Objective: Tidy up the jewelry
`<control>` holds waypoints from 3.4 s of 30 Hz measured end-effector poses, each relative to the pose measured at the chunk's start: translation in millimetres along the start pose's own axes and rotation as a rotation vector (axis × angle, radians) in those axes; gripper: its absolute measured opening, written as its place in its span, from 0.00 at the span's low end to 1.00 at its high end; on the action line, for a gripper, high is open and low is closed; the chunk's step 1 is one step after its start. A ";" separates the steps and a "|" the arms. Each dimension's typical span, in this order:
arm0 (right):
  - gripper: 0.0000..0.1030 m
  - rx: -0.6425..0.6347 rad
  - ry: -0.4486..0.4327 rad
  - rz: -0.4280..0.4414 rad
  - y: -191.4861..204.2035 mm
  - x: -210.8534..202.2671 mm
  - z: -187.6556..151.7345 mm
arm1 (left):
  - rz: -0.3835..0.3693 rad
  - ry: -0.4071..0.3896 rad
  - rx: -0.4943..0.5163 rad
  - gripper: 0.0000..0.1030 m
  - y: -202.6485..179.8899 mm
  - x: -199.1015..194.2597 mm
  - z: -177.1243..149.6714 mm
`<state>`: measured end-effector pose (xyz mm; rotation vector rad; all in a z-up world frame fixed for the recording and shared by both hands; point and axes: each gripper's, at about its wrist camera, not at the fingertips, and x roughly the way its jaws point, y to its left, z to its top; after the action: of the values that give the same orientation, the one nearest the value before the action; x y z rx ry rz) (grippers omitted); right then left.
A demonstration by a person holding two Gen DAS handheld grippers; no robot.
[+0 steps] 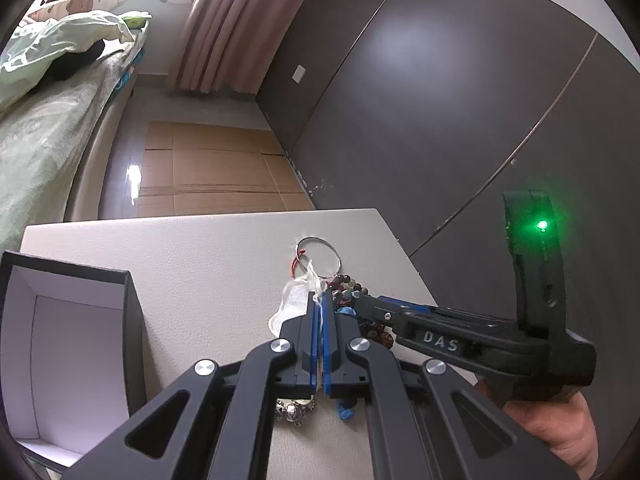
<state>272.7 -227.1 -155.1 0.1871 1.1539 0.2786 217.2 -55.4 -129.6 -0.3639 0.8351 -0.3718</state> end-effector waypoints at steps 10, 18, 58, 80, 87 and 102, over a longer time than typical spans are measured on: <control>0.09 -0.030 -0.010 -0.025 -2.3 -3.2 -8.2 | 0.024 -0.023 0.007 0.00 -2.0 -26.9 -10.9; 0.09 0.029 -0.105 0.095 -13.2 -44.7 -18.2 | 0.035 -0.073 0.018 0.00 -6.6 -62.8 -17.4; 0.09 -0.049 -0.263 0.454 109.2 -84.7 -48.6 | 0.194 -0.265 -0.272 0.75 97.0 -171.4 -10.7; 0.34 -0.035 -0.110 0.466 150.0 -32.6 -55.7 | 0.225 -0.272 -0.296 0.75 112.6 -199.6 -13.6; 0.64 -0.001 -0.200 0.450 115.2 -64.0 -54.2 | 0.230 -0.247 -0.262 0.75 100.9 -194.4 -16.7; 0.64 0.093 -0.214 0.301 27.3 -93.6 -50.1 | 0.179 -0.165 -0.145 0.69 52.5 -152.2 -19.8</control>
<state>188.2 -230.2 -85.3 0.4640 0.9249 0.4589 117.5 56.5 -67.4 -0.4446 0.7277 -0.1128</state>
